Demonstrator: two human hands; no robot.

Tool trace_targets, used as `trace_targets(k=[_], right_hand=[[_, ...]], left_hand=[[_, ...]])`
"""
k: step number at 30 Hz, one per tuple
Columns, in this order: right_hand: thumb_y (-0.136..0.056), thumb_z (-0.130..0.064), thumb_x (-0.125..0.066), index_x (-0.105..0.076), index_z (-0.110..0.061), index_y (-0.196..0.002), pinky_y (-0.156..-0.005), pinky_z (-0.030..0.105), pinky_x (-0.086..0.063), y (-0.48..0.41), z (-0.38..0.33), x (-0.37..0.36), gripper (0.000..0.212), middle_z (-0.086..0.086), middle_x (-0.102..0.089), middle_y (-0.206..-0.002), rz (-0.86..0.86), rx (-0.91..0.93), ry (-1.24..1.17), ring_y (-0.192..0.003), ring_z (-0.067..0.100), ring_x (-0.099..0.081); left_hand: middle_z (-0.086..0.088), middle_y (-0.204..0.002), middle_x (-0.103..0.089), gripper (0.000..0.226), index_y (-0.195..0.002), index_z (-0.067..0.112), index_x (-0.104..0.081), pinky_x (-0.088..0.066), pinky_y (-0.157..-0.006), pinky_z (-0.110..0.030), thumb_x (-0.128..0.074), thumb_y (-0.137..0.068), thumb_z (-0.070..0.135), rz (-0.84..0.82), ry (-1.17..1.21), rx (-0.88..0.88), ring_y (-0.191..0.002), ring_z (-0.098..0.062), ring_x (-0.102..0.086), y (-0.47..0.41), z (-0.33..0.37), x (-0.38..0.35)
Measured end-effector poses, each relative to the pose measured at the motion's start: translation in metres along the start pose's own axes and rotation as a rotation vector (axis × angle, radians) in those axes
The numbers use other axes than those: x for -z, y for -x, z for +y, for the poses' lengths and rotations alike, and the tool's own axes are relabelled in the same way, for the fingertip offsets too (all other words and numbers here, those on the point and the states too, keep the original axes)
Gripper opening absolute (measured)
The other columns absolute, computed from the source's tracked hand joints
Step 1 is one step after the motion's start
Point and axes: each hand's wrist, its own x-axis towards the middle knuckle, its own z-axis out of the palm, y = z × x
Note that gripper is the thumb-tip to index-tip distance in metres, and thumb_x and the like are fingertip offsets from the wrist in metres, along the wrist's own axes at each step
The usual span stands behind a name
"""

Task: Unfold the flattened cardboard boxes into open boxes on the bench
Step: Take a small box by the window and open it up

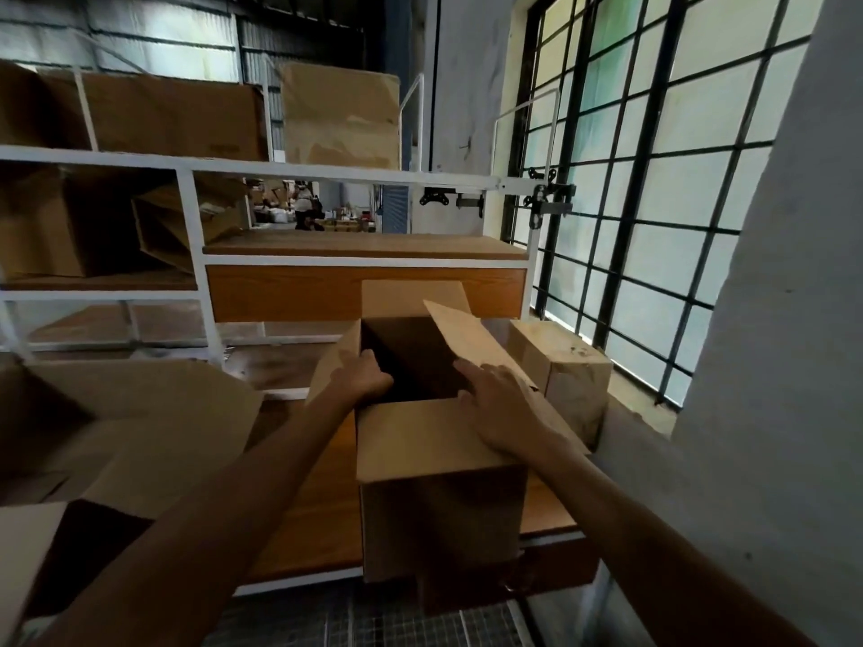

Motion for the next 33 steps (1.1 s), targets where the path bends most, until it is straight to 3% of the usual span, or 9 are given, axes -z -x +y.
trace_targets(k=[4, 7, 9, 14, 18, 23, 26, 30, 33], right_hand=[[-0.097, -0.029, -0.054, -0.038, -0.022, -0.150, -0.115, 0.045, -0.034, -0.019, 0.016, 0.003, 0.056, 0.009, -0.031, -0.159, 0.119, -0.065, -0.067, -0.145, 0.029, -0.031], [-0.093, -0.036, -0.055, -0.048, -0.016, -0.140, -0.114, 0.047, -0.030, -0.032, 0.045, -0.001, 0.051, 0.015, -0.041, -0.149, 0.153, -0.211, 0.121, -0.141, 0.035, -0.036], [-0.093, -0.041, -0.051, -0.050, -0.016, -0.136, -0.111, 0.049, -0.030, -0.033, 0.064, -0.010, 0.049, 0.018, -0.046, -0.143, 0.055, -0.369, 0.165, -0.133, 0.036, -0.041], [-0.095, -0.027, -0.046, -0.056, -0.015, -0.127, -0.087, 0.042, -0.052, -0.028, 0.079, -0.025, 0.035, 0.009, -0.064, -0.118, -0.010, -0.553, -0.255, -0.102, 0.025, -0.061], [-0.096, -0.024, -0.044, -0.056, -0.018, -0.127, -0.086, 0.043, -0.054, -0.042, 0.066, -0.029, 0.033, 0.008, -0.063, -0.119, 0.005, -0.525, -0.267, -0.100, 0.023, -0.062], [-0.102, -0.029, -0.040, -0.048, -0.015, -0.134, -0.083, 0.040, -0.051, -0.071, 0.022, -0.051, 0.036, 0.009, -0.059, -0.127, -0.045, -0.395, -0.246, -0.106, 0.025, -0.061], [-0.102, -0.042, -0.037, -0.046, -0.018, -0.134, -0.082, 0.040, -0.046, -0.091, -0.016, -0.074, 0.041, 0.008, -0.058, -0.127, -0.035, -0.340, -0.277, -0.107, 0.026, -0.060], [-0.096, -0.064, -0.028, -0.040, -0.022, -0.141, -0.092, 0.046, -0.048, -0.120, -0.061, -0.102, 0.063, 0.008, -0.058, -0.131, -0.059, -0.231, -0.250, -0.113, 0.029, -0.060], [-0.091, -0.073, -0.026, -0.036, -0.029, -0.144, -0.092, 0.047, -0.049, -0.139, -0.091, -0.116, 0.069, 0.003, -0.061, -0.131, -0.050, -0.151, -0.245, -0.112, 0.025, -0.063]], left_hand=[[-0.013, -0.139, -0.050, 0.040, -0.138, 0.012, -0.047, -0.028, -0.112, -0.042, -0.049, -0.098, 0.017, 0.050, 0.050, -0.021, -0.129, -0.031, -0.045, 0.029, 0.017, 0.014], [-0.018, -0.116, -0.058, 0.019, -0.105, 0.006, -0.062, -0.039, -0.084, -0.033, -0.048, -0.093, 0.003, 0.066, 0.085, 0.044, -0.107, -0.032, -0.055, 0.023, 0.014, 0.014], [-0.015, -0.103, -0.057, 0.011, -0.085, 0.007, -0.057, -0.036, -0.073, -0.030, -0.048, -0.091, 0.004, 0.055, 0.115, 0.067, -0.096, -0.030, -0.056, 0.018, 0.010, 0.014], [-0.013, -0.106, -0.058, 0.022, -0.110, 0.005, -0.060, -0.051, -0.079, -0.039, -0.052, -0.089, -0.001, 0.060, 0.273, 0.124, -0.099, -0.029, -0.059, 0.011, 0.007, 0.013], [-0.009, -0.102, -0.053, 0.023, -0.107, 0.000, -0.065, -0.043, -0.073, -0.032, -0.045, -0.095, -0.004, 0.092, 0.318, 0.129, -0.093, -0.022, -0.052, 0.006, -0.005, 0.016], [-0.012, -0.104, -0.055, 0.014, -0.103, 0.003, -0.062, -0.045, -0.082, -0.037, -0.049, -0.097, 0.001, 0.157, 0.290, 0.177, -0.094, -0.023, -0.051, 0.001, -0.053, 0.048], [-0.014, -0.108, -0.062, 0.013, -0.104, 0.000, -0.062, -0.049, -0.092, -0.039, -0.054, -0.095, 0.006, 0.167, 0.249, 0.242, -0.094, -0.024, -0.057, -0.004, -0.090, 0.073], [-0.011, -0.103, -0.062, 0.005, -0.089, 0.015, -0.061, -0.046, -0.078, -0.032, -0.058, -0.093, 0.016, 0.167, 0.107, 0.288, -0.092, -0.025, -0.060, -0.003, -0.138, 0.103], [-0.011, -0.105, -0.071, 0.010, -0.088, 0.014, -0.071, -0.051, -0.081, -0.033, -0.061, -0.088, 0.014, 0.187, 0.000, 0.338, -0.100, -0.030, -0.066, -0.001, -0.167, 0.125]])
